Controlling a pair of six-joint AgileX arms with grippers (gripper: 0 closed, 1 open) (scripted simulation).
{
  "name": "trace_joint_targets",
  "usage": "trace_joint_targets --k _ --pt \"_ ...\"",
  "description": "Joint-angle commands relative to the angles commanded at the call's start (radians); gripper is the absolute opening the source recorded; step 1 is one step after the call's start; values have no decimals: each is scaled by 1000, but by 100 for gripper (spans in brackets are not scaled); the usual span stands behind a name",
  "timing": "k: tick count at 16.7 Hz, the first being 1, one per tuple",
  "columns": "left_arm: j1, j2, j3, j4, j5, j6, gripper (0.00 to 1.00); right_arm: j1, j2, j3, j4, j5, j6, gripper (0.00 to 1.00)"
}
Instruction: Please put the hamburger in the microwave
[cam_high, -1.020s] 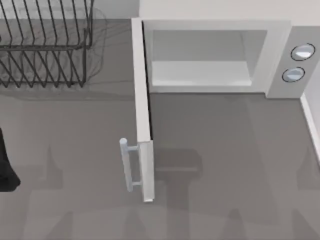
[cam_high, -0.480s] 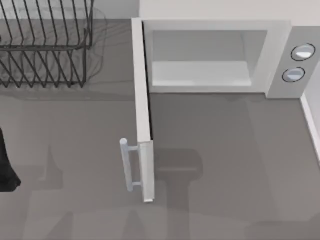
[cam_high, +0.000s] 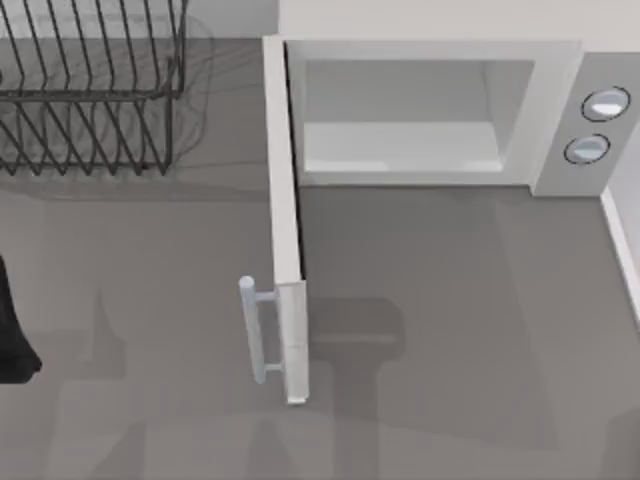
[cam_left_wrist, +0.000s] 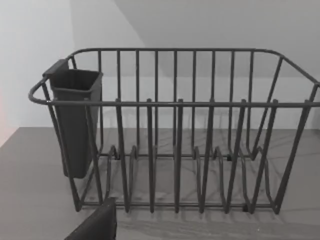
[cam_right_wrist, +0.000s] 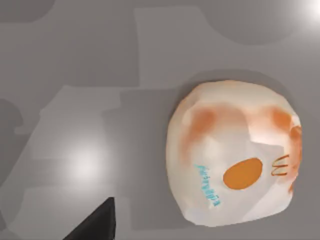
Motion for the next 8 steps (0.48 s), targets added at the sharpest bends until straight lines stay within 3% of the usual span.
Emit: trace_joint_targets --k 8 --pt "0 0 0 0 0 0 100 -45 106 69 -72 -3 -68 100"
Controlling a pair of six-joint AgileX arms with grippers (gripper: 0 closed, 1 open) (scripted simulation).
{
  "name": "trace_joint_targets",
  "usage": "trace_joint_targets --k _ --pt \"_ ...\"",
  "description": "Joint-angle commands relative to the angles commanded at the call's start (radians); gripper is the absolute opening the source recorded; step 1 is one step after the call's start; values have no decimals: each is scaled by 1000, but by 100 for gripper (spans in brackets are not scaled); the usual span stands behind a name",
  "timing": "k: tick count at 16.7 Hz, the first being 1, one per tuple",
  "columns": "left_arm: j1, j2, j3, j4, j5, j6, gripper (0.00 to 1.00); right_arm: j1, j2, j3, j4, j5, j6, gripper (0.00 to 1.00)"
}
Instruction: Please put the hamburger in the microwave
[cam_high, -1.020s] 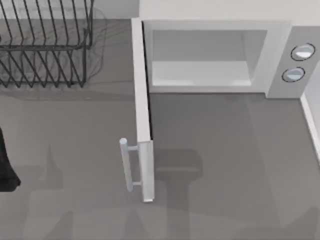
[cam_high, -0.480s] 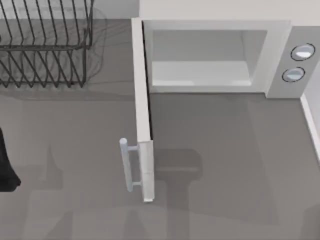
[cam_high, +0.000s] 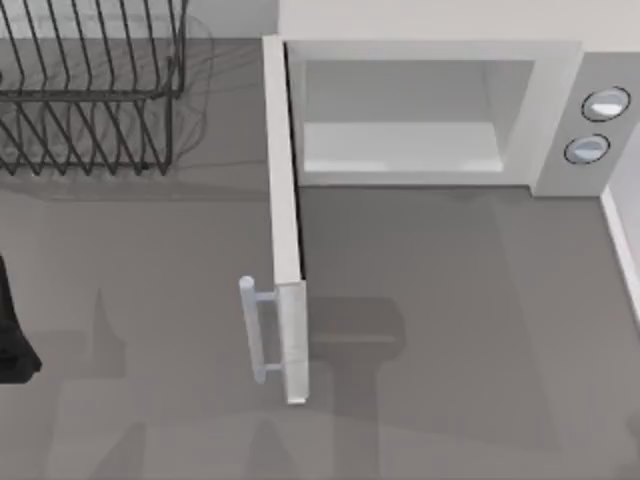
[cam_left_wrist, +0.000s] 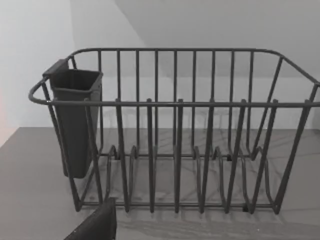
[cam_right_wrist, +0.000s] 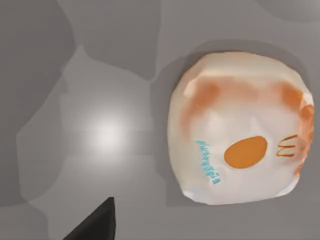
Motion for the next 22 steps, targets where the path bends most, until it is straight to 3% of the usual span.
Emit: trace_joint_targets --k 4,11,16,22 --pt "0 0 0 0 0 0 100 4 19 -26 43 0 4 100" --pt "0 0 0 0 0 0 100 4 176 -174 357 0 6 100" --pt "0 0 0 0 0 0 100 3 195 -191 386 0 6 100" --pt "0 0 0 0 0 0 100 3 195 -191 386 0 6 55"
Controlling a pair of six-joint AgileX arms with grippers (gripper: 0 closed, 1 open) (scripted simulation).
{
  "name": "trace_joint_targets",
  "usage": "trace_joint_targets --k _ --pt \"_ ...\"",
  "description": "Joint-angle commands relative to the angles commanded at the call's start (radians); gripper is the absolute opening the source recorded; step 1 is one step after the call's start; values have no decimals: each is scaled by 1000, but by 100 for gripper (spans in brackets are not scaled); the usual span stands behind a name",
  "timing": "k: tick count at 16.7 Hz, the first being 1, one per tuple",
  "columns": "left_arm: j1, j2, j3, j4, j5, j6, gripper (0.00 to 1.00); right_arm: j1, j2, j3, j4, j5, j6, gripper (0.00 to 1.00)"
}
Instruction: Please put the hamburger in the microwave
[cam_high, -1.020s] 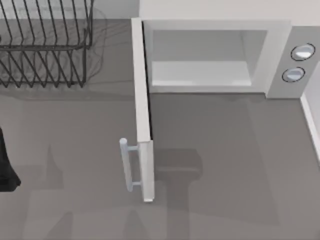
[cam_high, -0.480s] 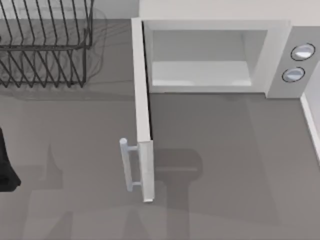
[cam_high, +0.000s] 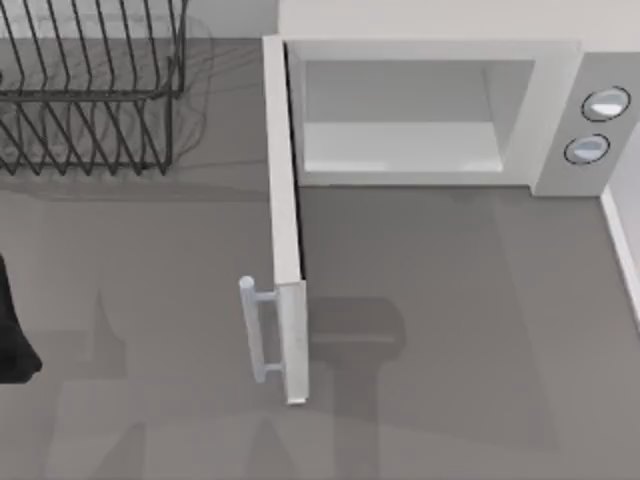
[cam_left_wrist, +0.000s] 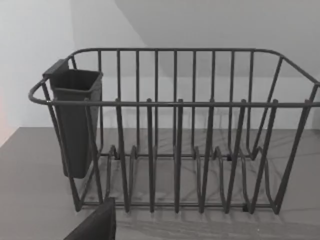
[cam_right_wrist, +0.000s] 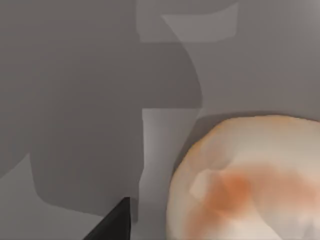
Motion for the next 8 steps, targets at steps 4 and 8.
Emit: trace_joint_targets --k 4,8 --pt "0 0 0 0 0 0 100 0 0 0 0 0 0 25" --pt "0 0 0 0 0 0 100 0 0 0 0 0 0 0"
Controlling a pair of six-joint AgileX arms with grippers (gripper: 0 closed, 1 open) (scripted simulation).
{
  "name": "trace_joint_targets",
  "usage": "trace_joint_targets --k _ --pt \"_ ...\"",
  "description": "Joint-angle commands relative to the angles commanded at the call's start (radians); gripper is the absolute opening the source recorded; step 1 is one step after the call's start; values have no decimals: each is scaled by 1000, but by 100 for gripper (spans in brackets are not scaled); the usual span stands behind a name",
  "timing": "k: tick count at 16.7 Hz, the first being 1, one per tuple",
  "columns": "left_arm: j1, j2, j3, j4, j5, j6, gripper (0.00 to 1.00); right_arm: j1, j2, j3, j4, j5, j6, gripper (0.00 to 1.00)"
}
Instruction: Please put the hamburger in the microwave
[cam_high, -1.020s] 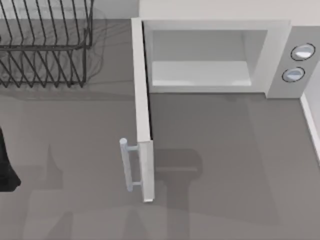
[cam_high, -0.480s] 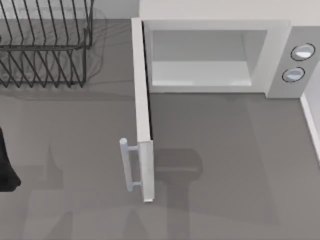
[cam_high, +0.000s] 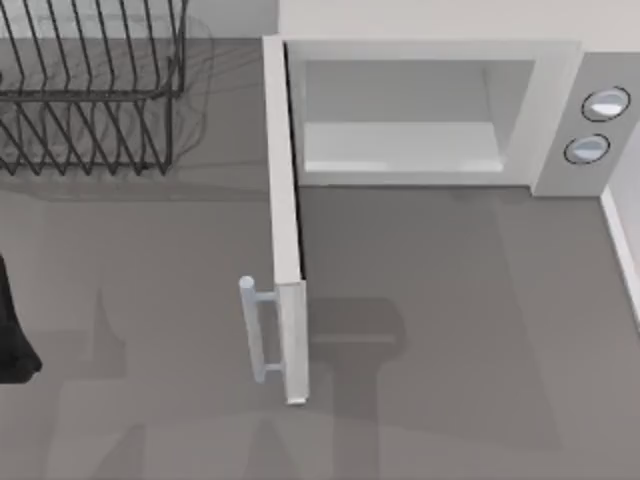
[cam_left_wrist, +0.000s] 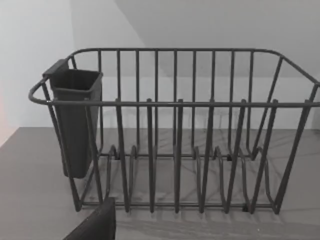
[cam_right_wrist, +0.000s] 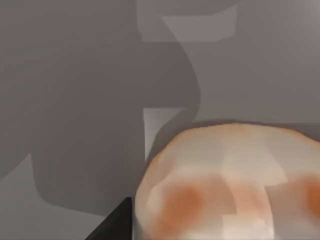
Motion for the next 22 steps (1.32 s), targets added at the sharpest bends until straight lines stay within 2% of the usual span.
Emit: trace_joint_targets --k 7,8,12,18,22 --pt "0 0 0 0 0 0 100 0 0 0 0 0 0 0" --pt "0 0 0 0 0 0 100 0 -71 41 -98 -17 15 0" --pt "0 0 0 0 0 0 100 -5 -94 96 -173 -17 10 0" --pt "0 0 0 0 0 0 100 -6 -205 276 -489 -17 5 0" --pt "0 0 0 0 0 0 100 -5 -245 323 -554 -16 8 0"
